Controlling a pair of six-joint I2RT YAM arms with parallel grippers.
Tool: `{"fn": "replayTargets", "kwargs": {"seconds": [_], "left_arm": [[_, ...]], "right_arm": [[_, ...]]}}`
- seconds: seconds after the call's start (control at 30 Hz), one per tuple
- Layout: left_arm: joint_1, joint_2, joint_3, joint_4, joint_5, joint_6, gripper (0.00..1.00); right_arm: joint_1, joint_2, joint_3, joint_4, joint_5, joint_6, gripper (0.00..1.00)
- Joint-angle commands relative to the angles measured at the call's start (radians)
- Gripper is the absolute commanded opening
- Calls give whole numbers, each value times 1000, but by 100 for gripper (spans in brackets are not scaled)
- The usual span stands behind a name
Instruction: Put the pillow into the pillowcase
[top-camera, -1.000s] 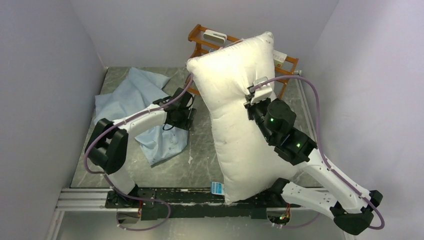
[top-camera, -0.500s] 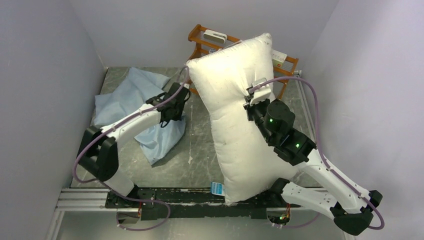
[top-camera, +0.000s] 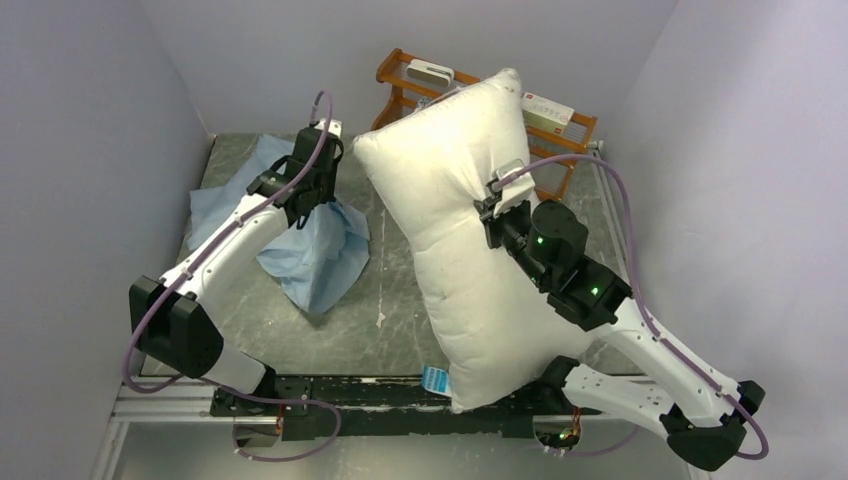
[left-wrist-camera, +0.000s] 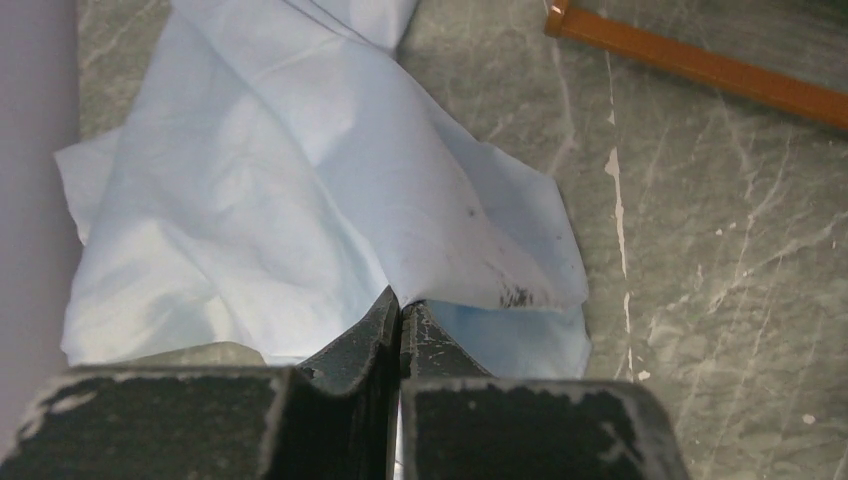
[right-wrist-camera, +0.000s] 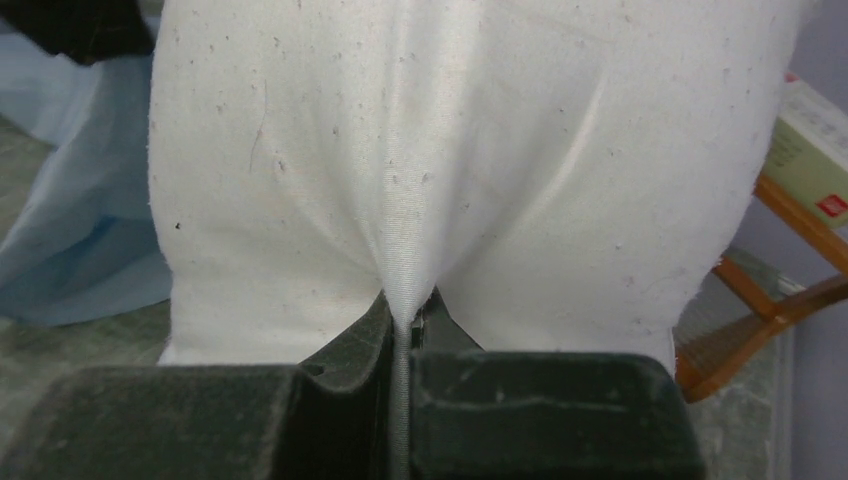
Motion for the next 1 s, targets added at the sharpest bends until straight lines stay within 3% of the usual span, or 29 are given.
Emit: {"fn": "replayTargets", "kwargs": {"seconds": [0.0, 0.2, 0.63, 0.8, 0.97], "left_arm": [[24, -37, 63, -19, -1, 62, 5], [100, -85, 56, -20, 106, 64, 5], [116, -86, 140, -87, 174, 65, 5], [116, -76, 144, -96, 187, 50, 5], [117, -62, 171, -116, 191, 34, 5]], "right_arm": [[-1, 6, 20, -32, -161, 46, 0], [-1, 92, 41, -96, -275, 88, 0], [21, 185, 14, -83, -447, 156, 0], [66, 220, -7, -113, -423, 186, 0], [142, 245, -18, -126, -269, 208, 0]]}}
